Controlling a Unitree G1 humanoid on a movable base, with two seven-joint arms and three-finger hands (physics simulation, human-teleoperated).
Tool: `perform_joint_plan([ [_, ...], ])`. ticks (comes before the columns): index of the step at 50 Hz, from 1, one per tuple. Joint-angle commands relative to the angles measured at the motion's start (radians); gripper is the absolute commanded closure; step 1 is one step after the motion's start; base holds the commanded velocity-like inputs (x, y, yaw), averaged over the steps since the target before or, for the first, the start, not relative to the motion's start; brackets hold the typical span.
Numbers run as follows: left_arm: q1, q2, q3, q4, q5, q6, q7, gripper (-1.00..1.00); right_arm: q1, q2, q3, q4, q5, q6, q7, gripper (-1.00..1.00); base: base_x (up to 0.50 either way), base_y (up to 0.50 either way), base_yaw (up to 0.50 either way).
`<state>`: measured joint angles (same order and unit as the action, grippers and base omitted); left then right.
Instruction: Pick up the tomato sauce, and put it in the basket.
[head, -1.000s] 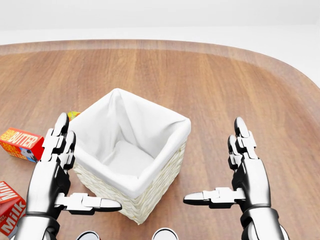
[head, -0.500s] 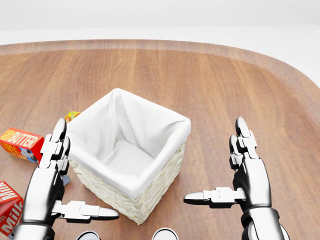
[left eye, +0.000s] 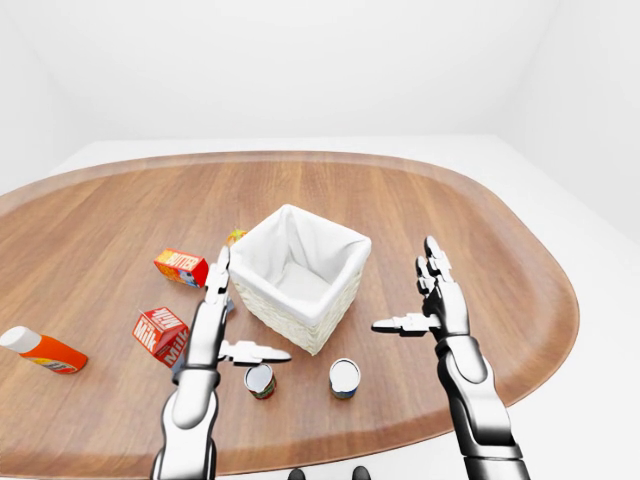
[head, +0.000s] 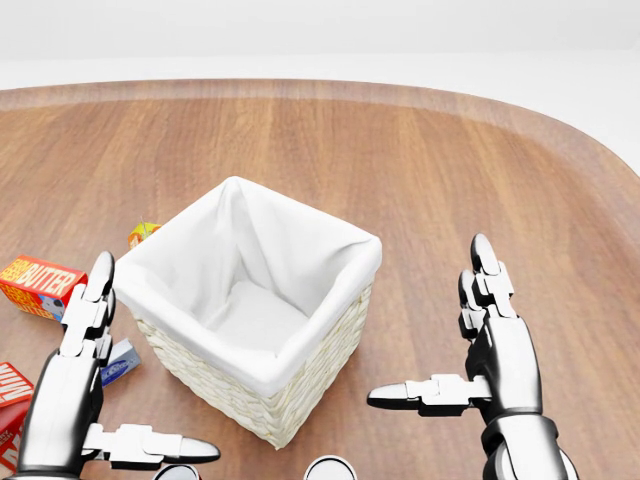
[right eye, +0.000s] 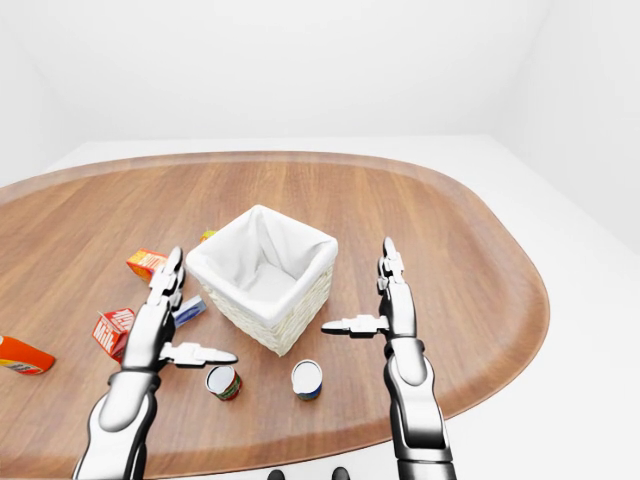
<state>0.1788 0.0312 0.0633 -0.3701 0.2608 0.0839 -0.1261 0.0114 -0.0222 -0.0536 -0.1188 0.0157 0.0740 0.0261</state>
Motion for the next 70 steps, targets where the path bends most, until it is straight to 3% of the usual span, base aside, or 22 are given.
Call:
perform_joint_plan([
  [1, 0.040, -0.004, 0.007, -0.020, 0.047, -0.027, -0.015, -1.00, 0.000, 0.000, -0.001, -0.006, 0.000, 0.006, -0.001, -1.00, 0.00, 0.00, 0.00],
  [7, 0.054, -0.007, 0.010, -0.062, 0.062, -0.010, -0.033, -1.00, 0.002, 0.000, 0.000, -0.001, -0.001, 0.000, -0.001, -1.00, 0.00, 0.00, 0.00],
  [14, 0.055, -0.006, 0.015, -0.067, 0.093, -0.017, -0.041, -1.00, -0.003, 0.000, -0.001, 0.010, -0.002, -0.005, -0.003, -1.00, 0.00, 0.00, 0.00],
  [24, 0.078, -0.002, 0.018, -0.019, 0.149, -0.097, -0.025, -1.00, -0.005, -0.001, -0.002, 0.003, 0.001, 0.004, -0.004, -1.00, 0.00, 0.00, 0.00],
  [26, 0.084, 0.000, 0.023, 0.011, 0.157, -0.130, -0.016, -1.00, -0.007, -0.002, -0.003, 0.013, 0.001, -0.004, -0.003, -1.00, 0.00, 0.00, 0.00],
  [32, 0.097, -0.002, 0.029, 0.046, 0.183, -0.171, -0.004, -1.00, -0.004, -0.001, -0.003, 0.005, 0.000, 0.000, -0.004, -1.00, 0.00, 0.00, 0.00],
  [70, 0.159, 0.003, 0.033, 0.212, 0.282, -0.171, 0.085, -1.00, -0.006, -0.002, -0.004, 0.006, 0.000, 0.000, -0.005, -1.00, 0.00, 0.00, 0.00],
])
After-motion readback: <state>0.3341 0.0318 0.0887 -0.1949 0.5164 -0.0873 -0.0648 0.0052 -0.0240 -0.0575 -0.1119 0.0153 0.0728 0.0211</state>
